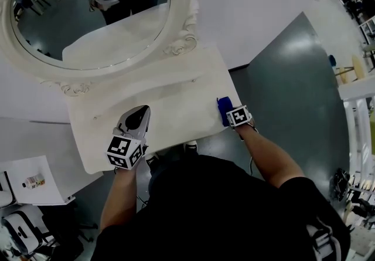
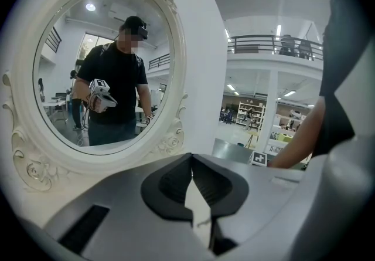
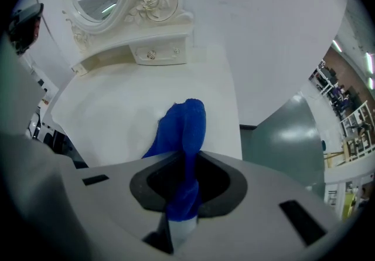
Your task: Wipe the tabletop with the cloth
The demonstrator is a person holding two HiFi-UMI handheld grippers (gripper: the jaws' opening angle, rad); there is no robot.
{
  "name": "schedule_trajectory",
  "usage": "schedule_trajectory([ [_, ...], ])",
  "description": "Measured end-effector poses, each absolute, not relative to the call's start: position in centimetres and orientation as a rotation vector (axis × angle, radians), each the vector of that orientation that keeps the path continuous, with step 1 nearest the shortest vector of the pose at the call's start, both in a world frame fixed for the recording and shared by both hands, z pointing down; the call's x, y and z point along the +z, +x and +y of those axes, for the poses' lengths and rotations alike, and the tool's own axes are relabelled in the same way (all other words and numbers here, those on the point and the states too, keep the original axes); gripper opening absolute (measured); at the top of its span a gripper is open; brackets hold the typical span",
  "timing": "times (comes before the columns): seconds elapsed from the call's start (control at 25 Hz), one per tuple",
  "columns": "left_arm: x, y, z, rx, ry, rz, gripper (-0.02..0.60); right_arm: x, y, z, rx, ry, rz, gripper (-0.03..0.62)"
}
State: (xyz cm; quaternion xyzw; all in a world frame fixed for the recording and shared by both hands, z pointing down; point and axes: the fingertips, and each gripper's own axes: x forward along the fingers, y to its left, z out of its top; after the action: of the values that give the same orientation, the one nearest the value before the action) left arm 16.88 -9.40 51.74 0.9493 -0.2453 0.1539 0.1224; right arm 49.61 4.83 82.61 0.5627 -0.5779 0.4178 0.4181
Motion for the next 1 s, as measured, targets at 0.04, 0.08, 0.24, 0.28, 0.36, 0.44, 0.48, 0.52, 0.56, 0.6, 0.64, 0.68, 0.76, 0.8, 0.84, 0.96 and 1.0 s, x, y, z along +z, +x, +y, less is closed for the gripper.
schedule_trajectory([
  [0.04,51.8,16.9,-9.4,0.449,2.769,-0.718,0.011,82.8,49.1,5.2,1.089,1.397,-1.467,0.051],
  [0.08,51.7,16.9,-9.3,0.449,2.769,-0.719,0.011,82.9,48.7,5.5,1.117,1.386,-1.476,0.051],
  [0.24,51.5,16.3,-9.2,0.445,2.766,-0.734,0.011,82.7,49.0,5.4,1.102,1.397,-1.457,0.051],
  [0.28,51.4,16.0,-9.2,0.443,2.764,-0.741,0.011,82.5,49.6,5.6,1.080,1.401,-1.424,0.049],
  [0.36,51.2,15.2,-9.3,0.437,2.761,-0.757,0.011,82.1,50.2,5.7,1.051,1.403,-1.380,0.049],
  [0.44,50.8,14.1,-9.4,0.432,2.756,-0.781,0.011,81.9,48.7,4.9,1.083,1.391,-1.438,0.048],
  [0.48,50.6,13.4,-9.5,0.430,2.753,-0.796,0.011,81.8,47.9,4.4,1.095,1.385,-1.471,0.048],
  [0.52,50.4,12.5,-9.7,0.429,2.748,-0.813,0.011,81.5,47.7,3.9,1.074,1.384,-1.474,0.048],
  [0.56,50.3,11.7,-9.8,0.428,2.743,-0.831,0.011,81.0,47.7,3.4,1.032,1.385,-1.462,0.048],
  [0.6,50.1,10.7,-9.9,0.427,2.738,-0.850,0.011,80.4,47.2,2.7,0.992,1.381,-1.463,0.048],
  [0.64,50.0,9.8,-10.0,0.426,2.732,-0.870,0.011,79.8,46.2,1.8,0.966,1.369,-1.484,0.048],
  [0.68,49.9,8.8,-10.1,0.426,2.725,-0.891,0.011,79.2,44.6,0.7,0.948,1.352,-1.518,0.048],
  [0.76,49.7,6.8,-10.3,0.426,2.710,-0.932,0.011,78.1,40.8,-1.7,0.917,1.308,-1.596,0.048],
  [0.8,49.6,5.8,-10.3,0.427,2.702,-0.951,0.011,77.6,38.8,-2.9,0.904,1.284,-1.631,0.048],
  [0.84,49.4,4.7,-10.2,0.426,2.695,-0.970,0.011,77.1,36.7,-4.0,0.894,1.260,-1.664,0.048],
  [0.96,49.0,1.5,-10.2,0.425,2.672,-1.027,0.011,75.2,29.9,-7.7,0.864,1.189,-1.773,0.048],
  [1.0,48.9,0.4,-10.2,0.424,2.663,-1.046,0.011,74.6,27.6,-9.0,0.851,1.166,-1.809,0.048],
])
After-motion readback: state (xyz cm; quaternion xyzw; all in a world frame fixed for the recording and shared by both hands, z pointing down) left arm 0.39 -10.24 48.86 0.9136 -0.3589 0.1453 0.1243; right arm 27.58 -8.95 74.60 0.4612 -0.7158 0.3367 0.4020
